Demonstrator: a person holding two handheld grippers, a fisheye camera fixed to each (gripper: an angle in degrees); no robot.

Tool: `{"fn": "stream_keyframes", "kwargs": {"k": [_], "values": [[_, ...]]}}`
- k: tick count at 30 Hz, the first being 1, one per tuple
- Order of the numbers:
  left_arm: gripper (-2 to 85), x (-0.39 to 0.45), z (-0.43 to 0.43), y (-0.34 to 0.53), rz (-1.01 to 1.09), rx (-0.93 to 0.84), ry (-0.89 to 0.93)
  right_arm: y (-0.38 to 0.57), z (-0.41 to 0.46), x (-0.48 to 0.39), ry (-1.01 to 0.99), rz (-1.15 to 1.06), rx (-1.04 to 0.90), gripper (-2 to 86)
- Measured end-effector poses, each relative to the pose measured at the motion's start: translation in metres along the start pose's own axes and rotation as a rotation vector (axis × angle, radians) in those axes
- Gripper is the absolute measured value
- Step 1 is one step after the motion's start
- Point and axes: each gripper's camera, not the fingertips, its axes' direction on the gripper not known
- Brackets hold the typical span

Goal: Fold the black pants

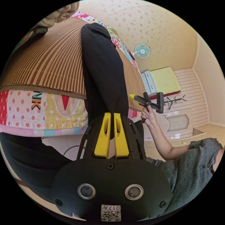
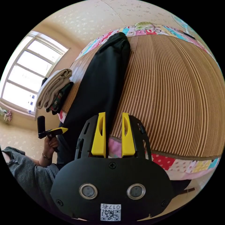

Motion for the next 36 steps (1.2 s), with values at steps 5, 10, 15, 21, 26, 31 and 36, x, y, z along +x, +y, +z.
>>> {"fn": "stream_keyframes", "kwargs": {"k": [5,10,15,21,26,31,36], "values": [[-0.3,-0.001,-0.005,-0.011,-0.022,-0.068,-0.067,0.026,-0.010,0.005,-0.020,0.025,-0.003,3.0],[-0.4,0.016,-0.036,-0.030,0.063,-0.110,0.049,0.018,-0.068,0.002,-0.140,-0.108,0.046,0.7],[-0.4,0.021,-0.121,-0.028,0.187,0.122,0.485,0.041,-0.148,0.010,-0.491,-0.219,0.261,0.3],[-0.4,-0.025,-0.106,0.005,0.006,-0.090,0.065,0.075,-0.129,0.049,-0.236,-0.068,0.118,1.0],[-0.4,-0.048,-0.099,0.022,-0.140,-0.029,0.200,0.066,-0.094,0.066,-0.250,-0.015,0.051,5.2],[-0.4,-0.036,-0.102,0.016,-0.156,-0.067,0.093,0.019,-0.064,0.065,-0.229,0.012,0.044,8.7],[-0.4,-0.021,-0.107,0.012,-0.152,-0.093,0.056,-0.023,-0.041,0.072,-0.299,0.064,-0.015,6.9]]}}
